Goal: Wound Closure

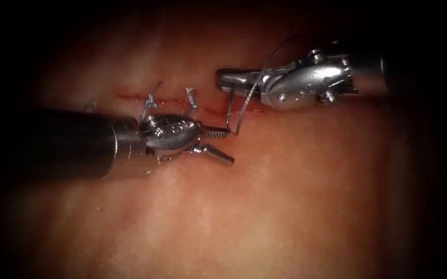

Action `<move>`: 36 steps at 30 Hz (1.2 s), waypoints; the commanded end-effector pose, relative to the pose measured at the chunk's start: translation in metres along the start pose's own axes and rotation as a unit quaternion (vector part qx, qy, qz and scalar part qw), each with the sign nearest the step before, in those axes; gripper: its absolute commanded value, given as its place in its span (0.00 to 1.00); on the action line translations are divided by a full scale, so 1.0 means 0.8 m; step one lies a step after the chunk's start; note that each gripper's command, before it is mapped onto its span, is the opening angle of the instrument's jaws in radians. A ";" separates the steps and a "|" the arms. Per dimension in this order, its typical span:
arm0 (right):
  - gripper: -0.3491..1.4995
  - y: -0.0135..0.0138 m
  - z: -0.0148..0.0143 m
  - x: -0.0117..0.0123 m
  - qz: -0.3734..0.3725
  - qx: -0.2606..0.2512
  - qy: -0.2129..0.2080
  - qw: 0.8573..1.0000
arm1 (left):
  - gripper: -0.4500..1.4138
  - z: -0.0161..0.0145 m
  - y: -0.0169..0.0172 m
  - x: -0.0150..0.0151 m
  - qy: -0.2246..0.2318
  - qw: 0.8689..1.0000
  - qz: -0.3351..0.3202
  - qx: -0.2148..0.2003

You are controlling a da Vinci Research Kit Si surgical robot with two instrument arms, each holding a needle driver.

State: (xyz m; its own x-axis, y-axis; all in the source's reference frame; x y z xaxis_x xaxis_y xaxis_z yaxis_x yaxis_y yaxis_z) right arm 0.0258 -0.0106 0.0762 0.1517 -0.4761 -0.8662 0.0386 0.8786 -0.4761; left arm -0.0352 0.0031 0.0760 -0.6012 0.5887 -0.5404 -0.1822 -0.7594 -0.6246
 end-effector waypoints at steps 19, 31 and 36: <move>0.00 0.0033 0.0004 -0.0032 0.140 -0.006 0.002 0.990 | 0.49 0.0020 -0.0023 -0.0019 -0.003 1.000 0.005 0.004; 0.00 0.0050 0.0024 -0.0066 0.283 0.020 0.027 0.958 | 0.49 0.0020 -0.0021 -0.0019 -0.003 1.000 0.005 0.004; 0.00 0.0048 0.0022 -0.0075 0.345 0.030 0.036 0.937 | 0.49 0.0020 -0.0021 -0.0019 -0.006 1.000 0.005 0.004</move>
State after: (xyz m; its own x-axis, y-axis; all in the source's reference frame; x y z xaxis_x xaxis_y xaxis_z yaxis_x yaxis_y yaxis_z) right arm 0.0259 -0.0045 0.0795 0.0946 0.2238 -0.9700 0.0063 0.9742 0.2254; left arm -0.0347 0.0027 0.0782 -0.6111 0.5800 -0.5387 -0.1839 -0.7660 -0.6160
